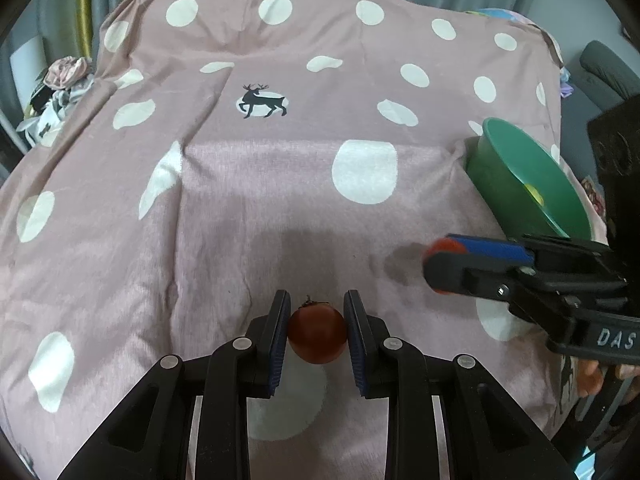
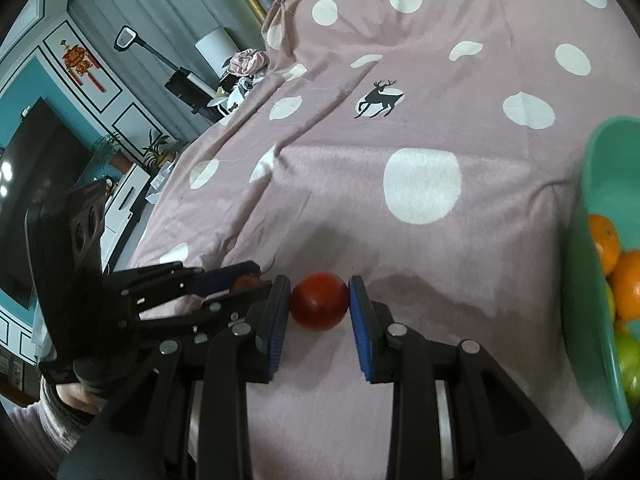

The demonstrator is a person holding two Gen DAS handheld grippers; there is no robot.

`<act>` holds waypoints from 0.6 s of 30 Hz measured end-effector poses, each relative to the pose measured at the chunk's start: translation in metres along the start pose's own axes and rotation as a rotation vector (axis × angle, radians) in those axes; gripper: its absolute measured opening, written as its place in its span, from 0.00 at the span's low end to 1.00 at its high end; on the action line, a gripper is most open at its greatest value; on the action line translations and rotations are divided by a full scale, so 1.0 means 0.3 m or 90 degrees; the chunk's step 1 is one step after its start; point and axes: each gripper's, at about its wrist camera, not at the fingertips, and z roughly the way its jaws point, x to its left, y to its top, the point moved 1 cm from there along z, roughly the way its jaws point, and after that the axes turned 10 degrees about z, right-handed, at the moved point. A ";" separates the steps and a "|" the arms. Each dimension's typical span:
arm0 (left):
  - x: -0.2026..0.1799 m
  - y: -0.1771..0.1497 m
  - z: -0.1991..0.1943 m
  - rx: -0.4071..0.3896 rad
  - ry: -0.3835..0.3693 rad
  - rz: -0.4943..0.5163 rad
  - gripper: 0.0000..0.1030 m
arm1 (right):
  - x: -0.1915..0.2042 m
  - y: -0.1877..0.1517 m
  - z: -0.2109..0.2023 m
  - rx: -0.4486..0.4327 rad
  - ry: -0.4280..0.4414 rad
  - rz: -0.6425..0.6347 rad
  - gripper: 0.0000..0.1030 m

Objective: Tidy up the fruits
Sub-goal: 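Carry both red tomatoes over the teal bowl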

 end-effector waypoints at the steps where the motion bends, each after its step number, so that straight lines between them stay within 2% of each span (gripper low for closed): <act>1: -0.003 -0.004 -0.004 0.000 0.001 0.000 0.27 | 0.002 -0.009 -0.007 -0.002 -0.004 -0.003 0.30; 18: -0.083 -0.026 -0.085 -0.028 0.007 0.021 0.27 | 0.020 -0.125 -0.128 -0.036 -0.010 -0.016 0.30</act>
